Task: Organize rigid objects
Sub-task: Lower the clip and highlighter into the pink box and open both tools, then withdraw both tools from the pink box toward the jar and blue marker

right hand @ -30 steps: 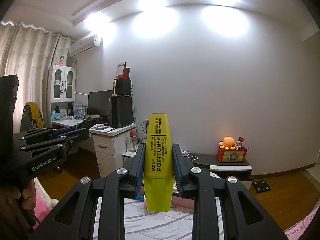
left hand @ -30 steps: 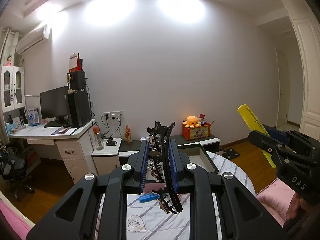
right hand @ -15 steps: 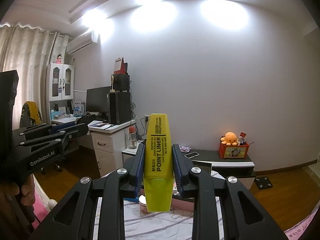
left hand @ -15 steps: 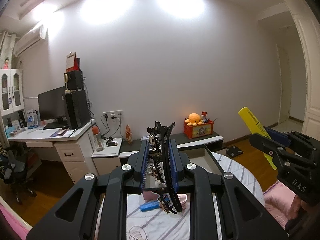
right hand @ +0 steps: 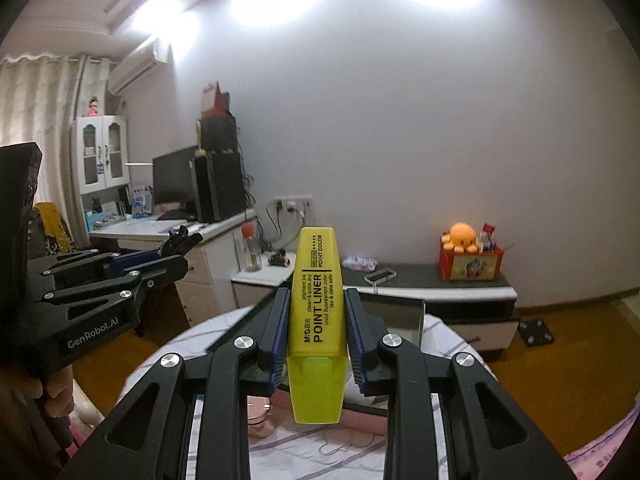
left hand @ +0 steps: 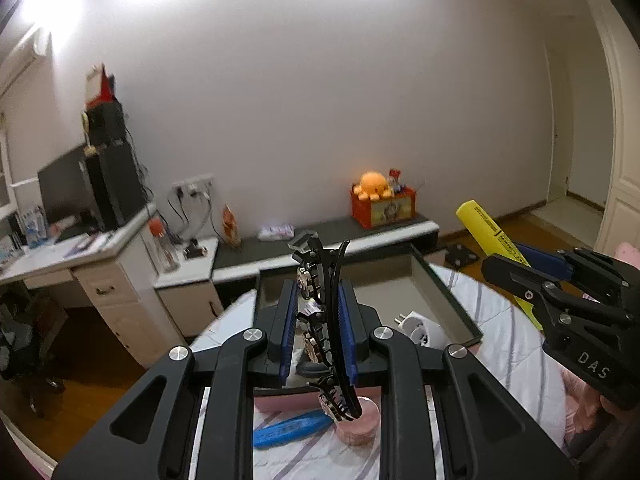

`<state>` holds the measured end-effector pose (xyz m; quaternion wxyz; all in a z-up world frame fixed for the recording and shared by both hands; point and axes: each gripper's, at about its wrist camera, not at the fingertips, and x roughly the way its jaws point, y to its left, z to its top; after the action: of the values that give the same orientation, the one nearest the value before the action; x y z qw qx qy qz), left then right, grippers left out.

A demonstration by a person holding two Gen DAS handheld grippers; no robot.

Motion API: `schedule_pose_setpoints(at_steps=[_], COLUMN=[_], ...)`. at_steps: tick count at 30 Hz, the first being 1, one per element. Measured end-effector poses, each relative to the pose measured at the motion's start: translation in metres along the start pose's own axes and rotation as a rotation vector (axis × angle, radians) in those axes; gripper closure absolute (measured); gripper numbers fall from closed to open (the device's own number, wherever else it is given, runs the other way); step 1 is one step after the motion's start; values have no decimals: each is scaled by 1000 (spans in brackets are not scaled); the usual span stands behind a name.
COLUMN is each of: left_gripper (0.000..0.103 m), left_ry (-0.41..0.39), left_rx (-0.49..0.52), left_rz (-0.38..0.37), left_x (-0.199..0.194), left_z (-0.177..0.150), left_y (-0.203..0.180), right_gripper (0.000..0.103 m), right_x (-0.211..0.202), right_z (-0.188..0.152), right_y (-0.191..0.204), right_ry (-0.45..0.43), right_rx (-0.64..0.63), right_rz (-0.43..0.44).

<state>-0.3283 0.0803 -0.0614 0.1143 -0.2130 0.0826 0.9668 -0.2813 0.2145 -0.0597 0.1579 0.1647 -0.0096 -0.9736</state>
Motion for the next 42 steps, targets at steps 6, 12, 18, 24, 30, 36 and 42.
schedule_pose_setpoints(at_steps=[6, 12, 18, 24, 30, 36, 42], left_gripper=[83, 82, 78, 25, 10, 8, 8], left_ry=[107, 212, 237, 180, 164, 228, 305], left_rx=[-14, -51, -87, -97, -92, -75, -43], left_rz=[-30, -65, -72, -16, 26, 45, 18], left_x=[67, 121, 137, 110, 75, 56, 55], left_z=[-12, -34, -41, -39, -49, -79, -112], left_y=[-4, -2, 4, 24, 51, 76, 84], right_gripper=[76, 76, 76, 41, 38, 32, 32], right_x=[52, 103, 120, 114, 96, 79, 71], right_z=[-15, -41, -49, -45, -39, -46, -66], right_y=[-19, -38, -42, -38, -20, 10, 37], right_ry=[85, 222, 266, 252, 237, 261, 307], right_rx=[27, 53, 55, 57, 27, -8, -7], right_rz=[-4, -32, -32, -44, -19, 19, 54])
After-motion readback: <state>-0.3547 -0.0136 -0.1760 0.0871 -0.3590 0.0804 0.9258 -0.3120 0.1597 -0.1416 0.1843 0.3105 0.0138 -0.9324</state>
